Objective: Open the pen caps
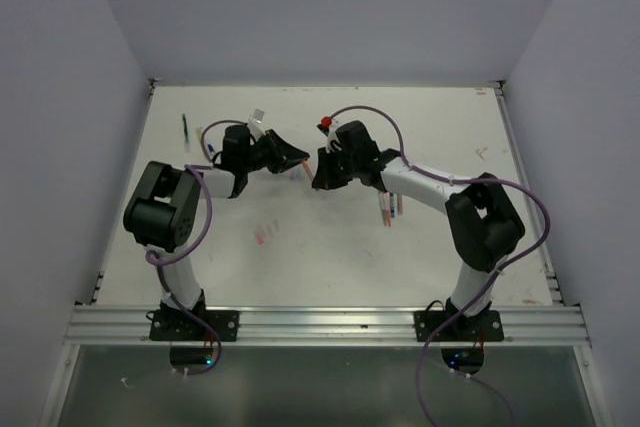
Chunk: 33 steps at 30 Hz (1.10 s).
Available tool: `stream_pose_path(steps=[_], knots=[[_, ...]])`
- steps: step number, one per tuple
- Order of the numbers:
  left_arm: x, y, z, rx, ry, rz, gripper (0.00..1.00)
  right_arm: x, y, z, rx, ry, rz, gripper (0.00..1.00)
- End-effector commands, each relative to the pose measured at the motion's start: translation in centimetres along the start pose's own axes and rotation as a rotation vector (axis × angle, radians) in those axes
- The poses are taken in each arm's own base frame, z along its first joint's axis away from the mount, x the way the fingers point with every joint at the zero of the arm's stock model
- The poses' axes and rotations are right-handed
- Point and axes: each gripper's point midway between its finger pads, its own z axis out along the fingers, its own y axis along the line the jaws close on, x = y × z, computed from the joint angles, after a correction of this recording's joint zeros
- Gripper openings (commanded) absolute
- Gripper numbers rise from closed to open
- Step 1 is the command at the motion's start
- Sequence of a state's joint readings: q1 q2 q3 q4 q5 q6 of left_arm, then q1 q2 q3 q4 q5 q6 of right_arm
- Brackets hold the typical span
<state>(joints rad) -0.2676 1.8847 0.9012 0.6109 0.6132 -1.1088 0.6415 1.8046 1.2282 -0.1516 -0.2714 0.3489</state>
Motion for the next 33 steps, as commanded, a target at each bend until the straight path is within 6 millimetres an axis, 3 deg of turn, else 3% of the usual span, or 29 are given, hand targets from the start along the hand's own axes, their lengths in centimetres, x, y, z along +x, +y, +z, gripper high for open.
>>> stream_pose_path(steps=[1, 3, 4, 6, 9, 14, 17, 18, 21, 22, 23, 27, 33], knots=[[-1.2, -2.4, -0.3, 0.071, -0.022, 0.062, 0.16, -2.6, 1.2, -0.6, -0.018, -0.075, -0.021, 0.01], [-1.1, -2.4, -0.4, 0.071, -0.021, 0.065, 0.05, -3.0, 0.9, -0.1, -0.003, -0.067, -0.025, 0.12], [-1.1, -2.4, -0.5, 0.072, -0.02, 0.067, 0.02, -3.1, 0.9, 0.0, 0.001, -0.064, -0.027, 0.2], [-1.0, -2.2, -0.5, 0.067, -0.019, 0.066, 0.0, -3.7, 0.8, 0.5, 0.006, -0.064, -0.03, 0.27], [-0.9, -2.2, -0.6, 0.067, -0.018, 0.063, 0.0, -4.7, 1.2, 1.0, -0.003, -0.071, -0.032, 0.28], [-1.2, -2.8, -0.9, 0.08, -0.025, 0.066, 0.0, -4.5, 1.1, 2.3, -0.013, -0.04, -0.026, 0.2], [-1.8, -3.3, -1.0, 0.096, -0.031, 0.056, 0.0, -3.6, 1.1, 2.7, -0.015, -0.019, -0.026, 0.02], [-2.0, -3.3, -1.1, 0.107, -0.025, 0.044, 0.0, -2.9, 0.6, 2.8, 0.009, -0.006, -0.037, 0.0], [-3.3, -3.0, -1.5, 0.126, -0.053, -0.013, 0.0, -1.3, 0.0, 2.8, 0.104, 0.009, -0.108, 0.0], [-3.7, -3.1, -1.8, 0.144, -0.067, -0.02, 0.0, -1.6, -1.9, 2.5, 0.252, -0.03, -0.143, 0.0], [-4.2, -2.7, -2.0, 0.145, -0.079, -0.069, 0.0, -0.7, -1.1, 2.5, 0.304, -0.038, -0.201, 0.0], [-5.3, -2.7, -2.8, 0.167, -0.128, -0.142, 0.0, 0.9, -2.6, 0.9, 0.601, -0.095, -0.407, 0.0], [-6.9, -3.1, -4.4, 0.198, -0.171, -0.139, 0.0, 2.4, -2.2, 0.3, 0.597, -0.062, -0.436, 0.0]])
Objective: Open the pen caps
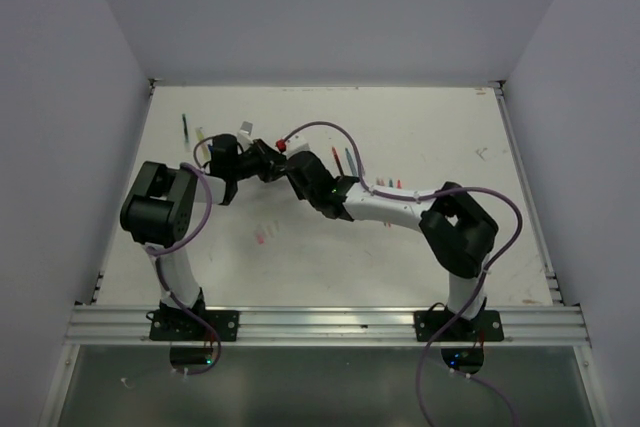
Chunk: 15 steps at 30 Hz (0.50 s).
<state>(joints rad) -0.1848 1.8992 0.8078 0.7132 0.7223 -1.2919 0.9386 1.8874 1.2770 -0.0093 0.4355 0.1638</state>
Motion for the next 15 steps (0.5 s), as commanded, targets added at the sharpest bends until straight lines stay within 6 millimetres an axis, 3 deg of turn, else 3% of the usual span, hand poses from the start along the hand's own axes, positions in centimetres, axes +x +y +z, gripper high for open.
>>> stream_pose_path(steps=[1, 2, 3, 4, 5, 7, 8, 10, 15], knots=[[-6.0, -6.2, -2.2, 0.195, -0.184, 0.095, 0.0, 4.9, -3.0, -1.9, 0.071, 0.178, -0.11, 0.0], [-6.2, -6.6, -2.4, 0.207, -0.193, 0.113, 0.0, 4.7, -3.3, -1.7, 0.023, 0.189, -0.06, 0.0], [-6.3, -6.7, -2.7, 0.216, -0.2, 0.126, 0.0, 5.0, -0.8, -1.9, -0.153, 0.211, 0.035, 0.0], [-6.5, -7.0, -3.0, 0.228, -0.214, 0.143, 0.0, 4.7, -0.3, -2.1, -0.227, 0.206, 0.092, 0.0], [-6.5, -7.5, -3.2, 0.24, -0.22, 0.175, 0.0, 4.0, -1.0, -2.2, -0.274, 0.196, 0.162, 0.0], [-6.3, -8.2, -3.5, 0.265, -0.225, 0.225, 0.0, 3.2, 1.0, -3.1, -0.459, 0.192, 0.265, 0.0], [-6.2, -8.5, -3.7, 0.27, -0.232, 0.256, 0.0, 2.9, 0.5, -3.1, -0.5, 0.191, 0.308, 0.0], [-6.2, -9.0, -4.2, 0.283, -0.246, 0.295, 0.0, 1.7, 1.9, -4.3, -0.675, 0.183, 0.416, 0.0], [-6.8, -9.1, -4.5, 0.211, -0.279, 0.361, 0.0, 1.2, 0.1, -3.7, -0.735, 0.169, 0.577, 0.0]])
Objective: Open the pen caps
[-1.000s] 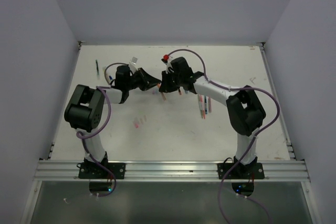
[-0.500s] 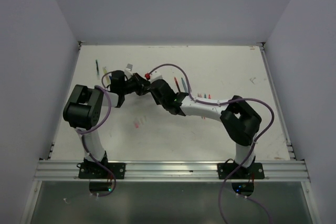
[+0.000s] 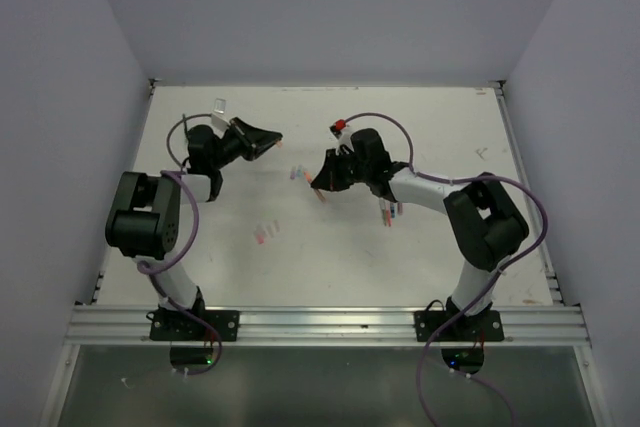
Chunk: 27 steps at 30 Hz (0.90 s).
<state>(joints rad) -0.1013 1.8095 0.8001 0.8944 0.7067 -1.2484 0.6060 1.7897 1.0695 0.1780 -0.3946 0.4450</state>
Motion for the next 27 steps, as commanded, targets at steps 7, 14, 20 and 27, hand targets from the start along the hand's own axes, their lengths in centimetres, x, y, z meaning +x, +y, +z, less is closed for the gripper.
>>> stream_pose_path(steps=[7, 14, 20, 27], knots=[[-4.4, 0.7, -1.3, -0.257, -0.112, 0.259, 0.0, -0.1, -1.6, -1.8, 0.054, 0.048, 0.07, 0.0], [-3.0, 6.0, -1.3, -0.481, -0.033, 0.328, 0.0, -4.9, -9.8, -4.4, 0.405, -0.002, -0.006, 0.0], [-0.9, 9.0, -0.5, -0.552, 0.032, 0.331, 0.0, -7.2, -16.2, -6.1, 0.59, -0.025, 0.007, 0.0], [0.2, 11.5, -0.5, -0.62, 0.067, 0.333, 0.07, -7.0, -21.2, -5.9, 0.667, 0.007, 0.038, 0.0]])
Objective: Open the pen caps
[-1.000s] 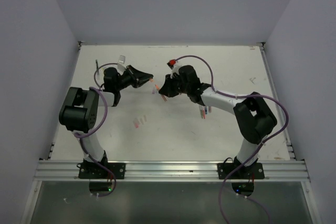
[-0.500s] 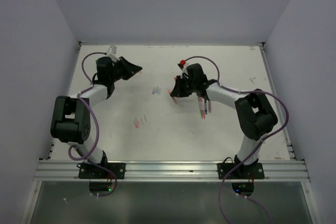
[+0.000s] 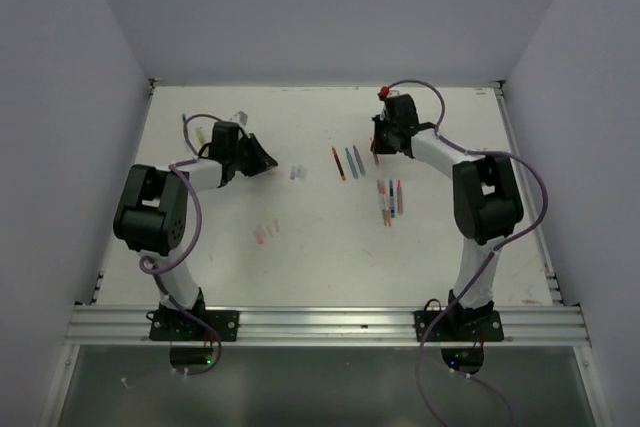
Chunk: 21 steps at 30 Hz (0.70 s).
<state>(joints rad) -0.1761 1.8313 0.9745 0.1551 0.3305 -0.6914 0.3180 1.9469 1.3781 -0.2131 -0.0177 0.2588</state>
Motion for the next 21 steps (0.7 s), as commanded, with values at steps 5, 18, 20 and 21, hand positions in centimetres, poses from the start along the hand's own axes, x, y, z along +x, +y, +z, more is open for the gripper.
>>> stream_pose_path(steps=[5, 18, 20, 21], knots=[[-0.1, 0.5, 1.4, -0.023, 0.009, 0.046, 0.12, 0.1, -0.7, 3.0, -0.01, 0.033, 0.002, 0.0], [0.5, 0.5, 2.3, -0.025, 0.03, 0.049, 0.36, 0.8, -0.1, 4.4, -0.042, 0.057, 0.021, 0.0], [0.6, 0.6, 2.3, -0.028, 0.033, 0.047, 0.38, 0.9, 0.1, 4.5, -0.05, 0.062, 0.023, 0.0], [0.5, 0.6, 2.2, -0.031, 0.03, 0.048, 0.38, 1.0, 0.1, 4.5, -0.051, 0.064, 0.022, 0.0]])
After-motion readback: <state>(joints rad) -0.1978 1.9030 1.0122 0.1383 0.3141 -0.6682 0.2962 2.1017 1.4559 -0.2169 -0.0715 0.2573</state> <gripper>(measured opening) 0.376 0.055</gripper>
